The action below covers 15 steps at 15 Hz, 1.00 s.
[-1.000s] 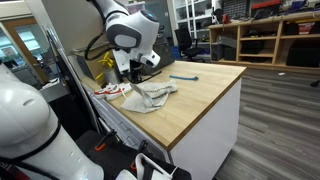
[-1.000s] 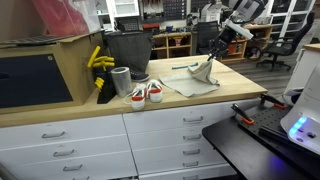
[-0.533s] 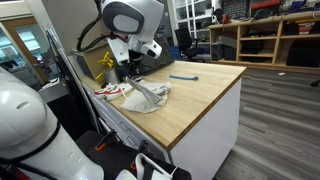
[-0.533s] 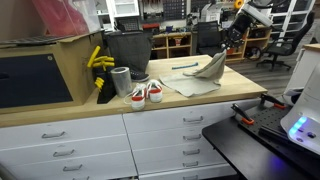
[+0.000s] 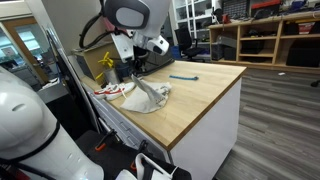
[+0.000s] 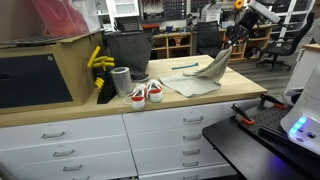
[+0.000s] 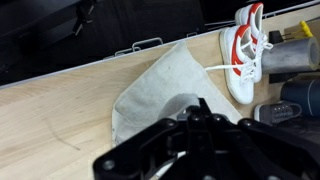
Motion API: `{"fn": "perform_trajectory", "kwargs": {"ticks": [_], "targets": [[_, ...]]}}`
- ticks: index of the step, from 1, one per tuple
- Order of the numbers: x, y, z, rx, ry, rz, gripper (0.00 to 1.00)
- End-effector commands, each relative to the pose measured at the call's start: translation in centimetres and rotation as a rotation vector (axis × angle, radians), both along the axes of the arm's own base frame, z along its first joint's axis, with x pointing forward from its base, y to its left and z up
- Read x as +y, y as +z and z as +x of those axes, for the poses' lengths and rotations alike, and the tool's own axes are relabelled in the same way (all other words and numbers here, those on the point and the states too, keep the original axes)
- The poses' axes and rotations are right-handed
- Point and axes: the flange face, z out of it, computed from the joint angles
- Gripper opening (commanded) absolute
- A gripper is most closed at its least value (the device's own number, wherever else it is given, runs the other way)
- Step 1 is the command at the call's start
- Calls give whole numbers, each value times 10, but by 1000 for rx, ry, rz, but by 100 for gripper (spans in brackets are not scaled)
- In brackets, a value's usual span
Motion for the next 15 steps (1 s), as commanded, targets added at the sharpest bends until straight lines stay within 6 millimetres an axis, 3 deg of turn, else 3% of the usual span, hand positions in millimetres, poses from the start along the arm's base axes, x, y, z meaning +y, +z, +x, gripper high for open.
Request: {"fn": "perform_trajectory", "kwargs": {"ticks": [1,13,15], "targets": [[0,0,0,1,0,0,3],[0,0,0,2,1,2,1],[9,-1,18,-5,26,-7,1]]}}
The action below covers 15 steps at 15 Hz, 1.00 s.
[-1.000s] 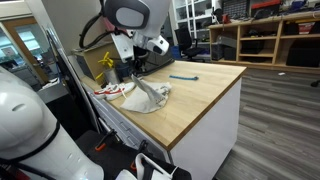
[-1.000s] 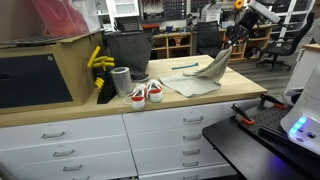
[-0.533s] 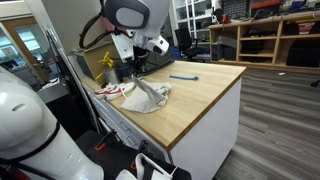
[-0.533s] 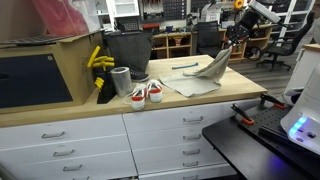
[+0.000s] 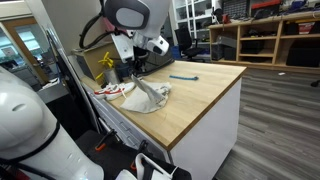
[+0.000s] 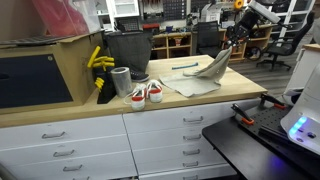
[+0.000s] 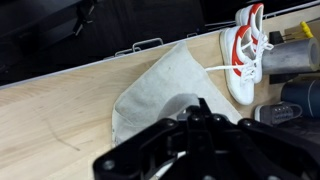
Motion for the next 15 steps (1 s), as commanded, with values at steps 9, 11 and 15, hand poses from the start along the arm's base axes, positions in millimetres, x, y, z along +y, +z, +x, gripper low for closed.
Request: {"fn": "perform_trajectory", "kwargs": {"ticks": [9,11,15], "targets": [[106,-11,90,-52,251,-50,1],[119,-20,95,-35,299,-52,1],[131,-34,96,-23,361,-56,1]]}}
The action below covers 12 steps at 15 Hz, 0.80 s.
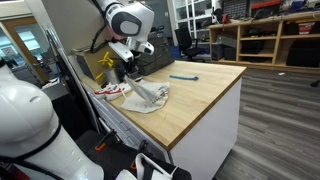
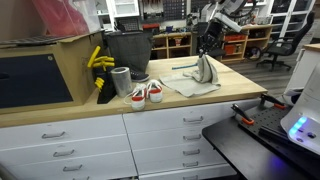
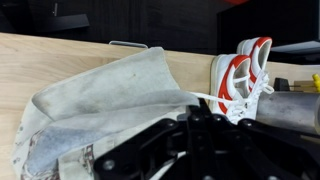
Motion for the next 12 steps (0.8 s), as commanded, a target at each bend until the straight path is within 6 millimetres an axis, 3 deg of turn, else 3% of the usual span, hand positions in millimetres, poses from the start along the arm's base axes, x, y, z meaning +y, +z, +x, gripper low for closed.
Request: {"fn": "perform_trajectory", "kwargs": {"ticks": [1,12], "targets": [[10,-8,6,-16,53,3,1],[77,-45,16,-74,97,-15,1]]}}
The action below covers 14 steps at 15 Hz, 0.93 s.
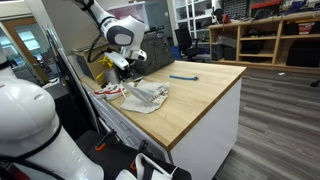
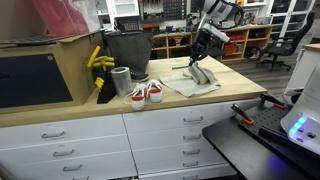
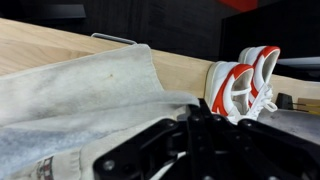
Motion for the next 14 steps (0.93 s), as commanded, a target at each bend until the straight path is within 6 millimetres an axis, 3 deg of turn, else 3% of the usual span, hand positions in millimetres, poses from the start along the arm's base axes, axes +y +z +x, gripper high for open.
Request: {"fn": "perform_trajectory", "kwargs": {"ticks": [1,8,14], "targets": [[21,-12,9,-35,16,-8,1],[48,-41,0,-18,69,-46,1],[48,-72,-26,82,114,-71,1]]}}
